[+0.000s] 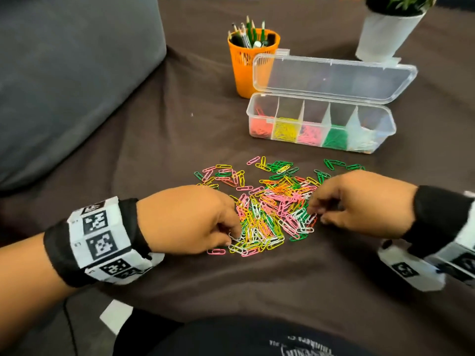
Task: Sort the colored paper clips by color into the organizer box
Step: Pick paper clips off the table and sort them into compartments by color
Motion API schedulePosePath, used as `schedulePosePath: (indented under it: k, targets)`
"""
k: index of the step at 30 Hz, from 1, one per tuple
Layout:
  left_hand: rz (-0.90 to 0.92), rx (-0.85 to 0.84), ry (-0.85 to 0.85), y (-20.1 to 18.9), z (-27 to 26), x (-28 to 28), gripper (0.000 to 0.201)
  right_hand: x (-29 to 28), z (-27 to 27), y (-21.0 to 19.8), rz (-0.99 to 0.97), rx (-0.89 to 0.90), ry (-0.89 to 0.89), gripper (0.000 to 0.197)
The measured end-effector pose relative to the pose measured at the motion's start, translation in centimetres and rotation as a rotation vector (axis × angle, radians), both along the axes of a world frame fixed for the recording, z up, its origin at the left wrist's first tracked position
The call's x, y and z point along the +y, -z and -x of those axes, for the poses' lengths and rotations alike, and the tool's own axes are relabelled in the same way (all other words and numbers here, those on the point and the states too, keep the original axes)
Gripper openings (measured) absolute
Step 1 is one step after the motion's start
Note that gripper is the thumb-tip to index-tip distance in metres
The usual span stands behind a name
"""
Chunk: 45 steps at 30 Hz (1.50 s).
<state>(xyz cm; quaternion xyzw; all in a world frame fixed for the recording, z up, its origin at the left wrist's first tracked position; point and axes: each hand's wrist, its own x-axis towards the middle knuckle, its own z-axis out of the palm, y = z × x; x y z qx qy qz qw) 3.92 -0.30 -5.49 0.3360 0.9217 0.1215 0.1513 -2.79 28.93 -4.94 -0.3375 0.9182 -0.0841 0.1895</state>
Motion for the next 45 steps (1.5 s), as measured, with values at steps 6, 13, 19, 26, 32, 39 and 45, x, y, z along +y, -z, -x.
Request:
schedulePosePath:
  k: [6,13,19,26,32,39,45]
  targets:
    - [0.094,0.080,0.028,0.3,0.4,0.2,0.015,-0.7,-0.3,0.8,-0.004,0.076,-0.075,0.016]
    - [-0.155,-0.181,-0.272,-0.5,0.6,-1.1,0.006,0.3,-0.3,0.5,0.102,-0.016,-0.017,0.018]
    - [-0.642,-0.496,-0.527,-0.9,0.0,-1.7,0.019,0.6,-0.4,0.2,0.626,-0.509,0.357,0.021]
    - [-0.708,-0.574,-0.635,-0.8,-0.2,0.2,0.009,-1.0,-1.2,1.1,0.188,-0.238,0.133,0.006]
    - [-0.048,-0.158,-0.306,-1.5,-2.4,1.8,0.014,-2.1,-2.3,0.8,-0.090,0.017,-0.073,0.009]
    - [0.219,0.031,-0.329,-0.8,-3.1,3.8,0.025,-1.4,-2.1,-0.1,0.080,-0.310,0.020,0.013]
    - [0.327,0.166,-0.195,0.0,-2.9,4.7,0.020,1.0,0.0,0.1,0.705,-0.993,0.377,0.033]
